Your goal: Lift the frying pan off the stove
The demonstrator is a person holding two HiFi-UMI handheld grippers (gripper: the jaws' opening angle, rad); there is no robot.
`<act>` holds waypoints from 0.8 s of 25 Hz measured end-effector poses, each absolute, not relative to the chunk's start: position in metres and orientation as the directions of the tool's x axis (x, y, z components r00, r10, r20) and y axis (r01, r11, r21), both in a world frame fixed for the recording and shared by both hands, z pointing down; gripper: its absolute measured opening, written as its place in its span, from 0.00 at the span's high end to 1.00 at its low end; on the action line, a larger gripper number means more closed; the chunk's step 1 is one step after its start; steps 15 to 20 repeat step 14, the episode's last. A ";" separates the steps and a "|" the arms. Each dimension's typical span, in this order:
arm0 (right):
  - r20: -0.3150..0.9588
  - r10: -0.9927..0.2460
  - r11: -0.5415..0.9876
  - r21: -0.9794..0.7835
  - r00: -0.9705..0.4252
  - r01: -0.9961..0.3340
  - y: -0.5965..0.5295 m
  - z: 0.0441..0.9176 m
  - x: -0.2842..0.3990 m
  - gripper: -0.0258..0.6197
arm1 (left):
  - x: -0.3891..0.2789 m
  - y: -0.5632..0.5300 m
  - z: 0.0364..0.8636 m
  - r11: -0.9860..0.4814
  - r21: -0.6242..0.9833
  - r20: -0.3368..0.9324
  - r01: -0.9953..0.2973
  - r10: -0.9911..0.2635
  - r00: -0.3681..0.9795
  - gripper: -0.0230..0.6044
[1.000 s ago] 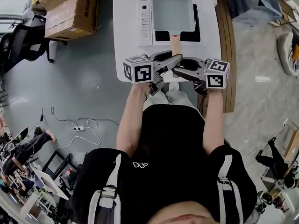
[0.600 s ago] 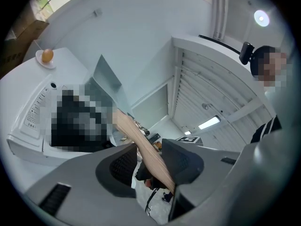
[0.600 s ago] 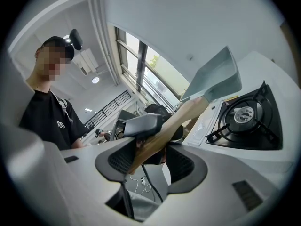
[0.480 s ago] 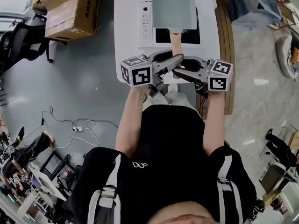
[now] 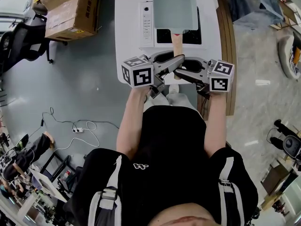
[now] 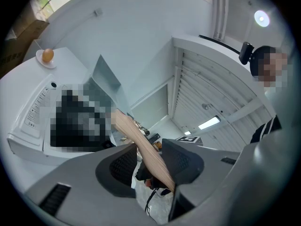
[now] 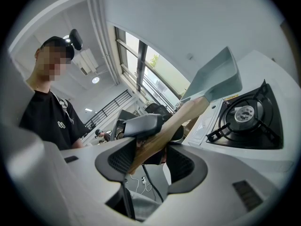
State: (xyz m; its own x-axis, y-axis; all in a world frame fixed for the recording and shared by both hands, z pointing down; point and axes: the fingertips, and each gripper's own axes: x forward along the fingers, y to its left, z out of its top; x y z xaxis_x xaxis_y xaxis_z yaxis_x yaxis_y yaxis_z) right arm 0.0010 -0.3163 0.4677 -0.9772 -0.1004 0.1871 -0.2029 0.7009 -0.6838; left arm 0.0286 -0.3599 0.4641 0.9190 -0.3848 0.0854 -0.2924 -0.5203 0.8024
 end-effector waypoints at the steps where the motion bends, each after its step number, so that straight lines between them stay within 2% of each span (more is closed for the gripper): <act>1: 0.187 -0.101 0.701 -0.684 -0.977 -0.203 -0.316 0.468 0.001 0.64 | 0.029 -0.360 0.464 -0.520 0.802 0.085 -0.292 -0.385 0.919 0.68; 20: 0.182 -0.102 0.699 -0.687 -0.978 -0.201 -0.319 0.469 0.001 0.64 | 0.028 -0.362 0.465 -0.519 0.803 0.086 -0.293 -0.385 0.919 0.68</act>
